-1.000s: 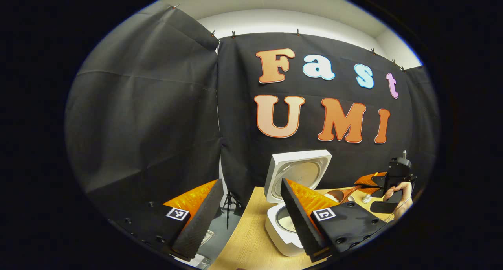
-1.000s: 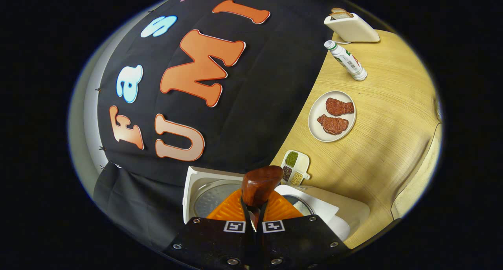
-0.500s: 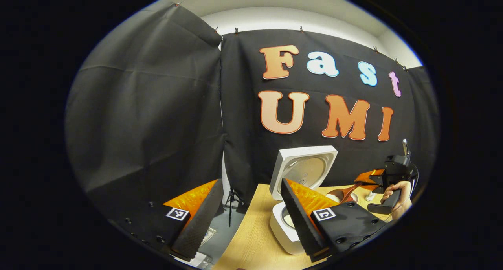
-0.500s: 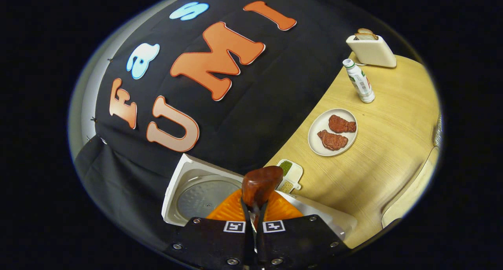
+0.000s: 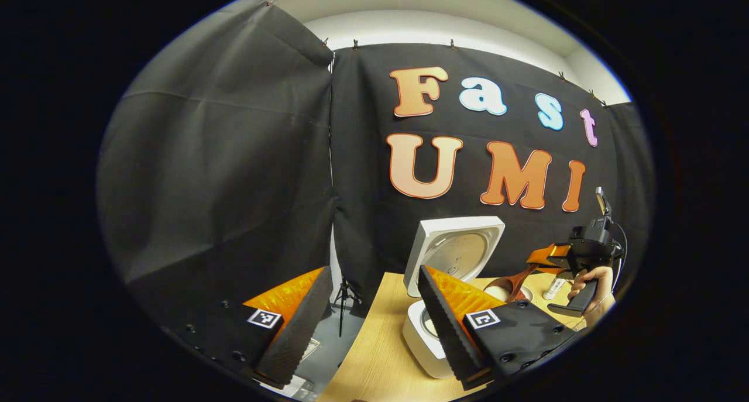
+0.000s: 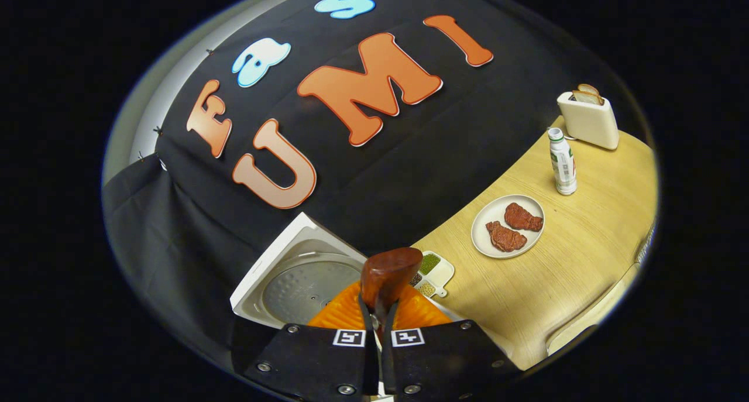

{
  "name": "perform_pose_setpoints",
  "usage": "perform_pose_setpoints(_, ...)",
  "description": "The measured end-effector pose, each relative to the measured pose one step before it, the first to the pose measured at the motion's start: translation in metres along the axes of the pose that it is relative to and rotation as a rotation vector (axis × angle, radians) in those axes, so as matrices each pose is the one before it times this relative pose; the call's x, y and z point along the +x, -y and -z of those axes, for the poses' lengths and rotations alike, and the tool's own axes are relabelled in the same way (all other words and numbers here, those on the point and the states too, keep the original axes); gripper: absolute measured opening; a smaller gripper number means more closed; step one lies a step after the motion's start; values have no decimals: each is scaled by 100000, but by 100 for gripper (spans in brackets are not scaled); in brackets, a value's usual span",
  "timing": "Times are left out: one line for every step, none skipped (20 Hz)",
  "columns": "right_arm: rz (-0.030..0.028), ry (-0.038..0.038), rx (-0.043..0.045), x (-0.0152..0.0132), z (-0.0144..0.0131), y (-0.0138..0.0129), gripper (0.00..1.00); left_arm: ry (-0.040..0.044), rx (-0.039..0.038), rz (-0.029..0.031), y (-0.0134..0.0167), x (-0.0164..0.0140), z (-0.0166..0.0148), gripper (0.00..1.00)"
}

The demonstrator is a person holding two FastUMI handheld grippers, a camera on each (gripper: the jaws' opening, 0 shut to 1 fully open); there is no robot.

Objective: Close the left gripper, press the button to open the rice cooker; take a wooden spoon from the chopstick holder with the right hand, scoop a spoonful of rice and pour it into the rice cooker, then put the wooden spoon back into the chopstick holder.

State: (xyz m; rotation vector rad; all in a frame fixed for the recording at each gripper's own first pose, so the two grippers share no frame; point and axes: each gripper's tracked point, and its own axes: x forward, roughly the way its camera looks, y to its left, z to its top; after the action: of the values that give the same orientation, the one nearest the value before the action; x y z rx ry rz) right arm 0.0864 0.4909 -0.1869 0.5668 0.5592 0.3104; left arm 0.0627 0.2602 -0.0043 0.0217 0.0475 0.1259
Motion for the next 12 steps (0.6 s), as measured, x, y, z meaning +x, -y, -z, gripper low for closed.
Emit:
perform_pose_setpoints(-161,507,-1954,16,-85,-273,2,-45,-317,-129,-124,-6,59,99)
perform_pose_setpoints(-380,625,-2231,-60,36,-343,2,-80,-281,-145,-177,-25,116,99)
perform_pose_setpoints(-213,647,-1840,-51,15,-135,2,-217,-128,-91,-43,55,100,100)
perform_pose_setpoints(-131,532,-1814,-29,-35,-255,2,-109,99,-120,-130,-85,-99,99)
perform_pose_setpoints(-308,441,-1991,-152,-55,-330,2,-5,300,-227,-92,16,-5,99)
perform_pose_setpoints(-279,577,-2144,26,-141,-204,2,77,321,-143,-60,41,0,99)
perform_pose_setpoints(-125,492,-2293,118,-62,-151,2,147,182,4,-15,-72,-32,99)
perform_pose_setpoints(-105,832,-2369,36,-40,-167,2,212,22,84,7,-24,-82,99)
perform_pose_setpoints(-146,831,-2391,-157,-124,-201,2,92,-58,9,-28,-101,-44,99)
perform_pose_setpoints(-122,830,-2210,-174,-200,-180,2,94,-121,111,56,19,-99,99)
perform_pose_setpoints(-242,728,-2164,-56,-103,-240,2,0,-83,254,98,42,83,99)
perform_pose_setpoints(-289,815,-2233,-162,-293,-141,2,-46,70,111,11,72,-8,99)
